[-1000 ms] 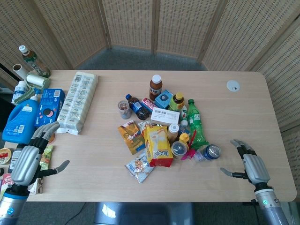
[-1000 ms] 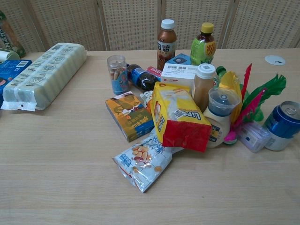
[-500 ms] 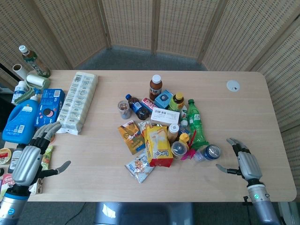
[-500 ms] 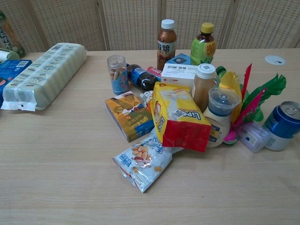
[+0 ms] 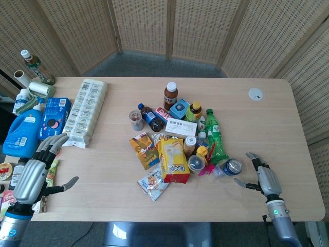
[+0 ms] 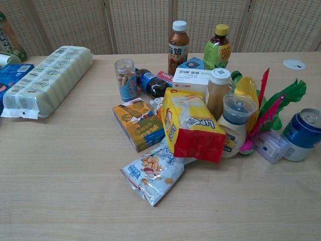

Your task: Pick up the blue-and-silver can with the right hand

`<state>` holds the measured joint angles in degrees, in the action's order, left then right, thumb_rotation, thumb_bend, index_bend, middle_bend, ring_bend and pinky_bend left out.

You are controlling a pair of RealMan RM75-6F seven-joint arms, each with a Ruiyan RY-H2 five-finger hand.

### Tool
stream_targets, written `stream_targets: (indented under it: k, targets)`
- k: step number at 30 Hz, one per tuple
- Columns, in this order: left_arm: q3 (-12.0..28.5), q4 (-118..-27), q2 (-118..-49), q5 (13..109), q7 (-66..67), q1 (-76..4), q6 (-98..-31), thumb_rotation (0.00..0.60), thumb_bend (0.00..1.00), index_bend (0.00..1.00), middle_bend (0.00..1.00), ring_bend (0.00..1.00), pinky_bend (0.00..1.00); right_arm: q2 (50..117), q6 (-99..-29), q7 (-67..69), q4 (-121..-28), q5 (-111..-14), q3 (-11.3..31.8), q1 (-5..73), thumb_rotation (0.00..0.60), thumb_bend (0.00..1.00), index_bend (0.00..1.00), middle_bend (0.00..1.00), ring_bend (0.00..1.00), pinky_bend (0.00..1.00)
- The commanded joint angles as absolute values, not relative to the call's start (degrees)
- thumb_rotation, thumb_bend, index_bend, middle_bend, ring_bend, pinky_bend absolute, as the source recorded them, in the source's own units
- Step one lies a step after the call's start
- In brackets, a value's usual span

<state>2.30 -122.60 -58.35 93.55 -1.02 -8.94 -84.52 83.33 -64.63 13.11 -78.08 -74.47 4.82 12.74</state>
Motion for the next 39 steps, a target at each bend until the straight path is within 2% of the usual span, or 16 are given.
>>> stream_targets:
  k: [1,24,29,39]
  targets:
    - [2.4,-122.7,-58.3,93.6,-1.0,-8.9,-84.7,0.600,0.25,0.05,0.05,0.02,0.00,84.4,-63.6,13.9,-76.8,-74.3,5.2,13.4,0.350,0.00,0.00,0.00,0.00,0.00]
    - [2.5,-122.8,-57.5,93.4,-0.7,-8.3,-85.7,0.600,0.25,0.05,0.05,0.02,0.00,88.6,-58.1,15.0,-71.7,-72.9,6.7,17.3,0.341,0.00,0.00,0.00,0.00,0.00]
    - [2.6,-122.9,-57.5,93.5,-0.5,-8.2,-85.9,0.600,0.25,0.05,0.05,0.02,0.00,89.8,-56.6,15.7,-70.0,-71.9,7.4,18.1,0.386,0.00,0.00,0.00,0.00,0.00]
    - [2.6,-123.0,-57.1,93.6,-0.6,-7.6,-86.9,0.600,0.25,0.05,0.05,0.02,0.00,90.8,-54.2,17.4,-68.2,-70.8,8.5,19.6,0.553,0.00,0.00,0.00,0.00,0.00]
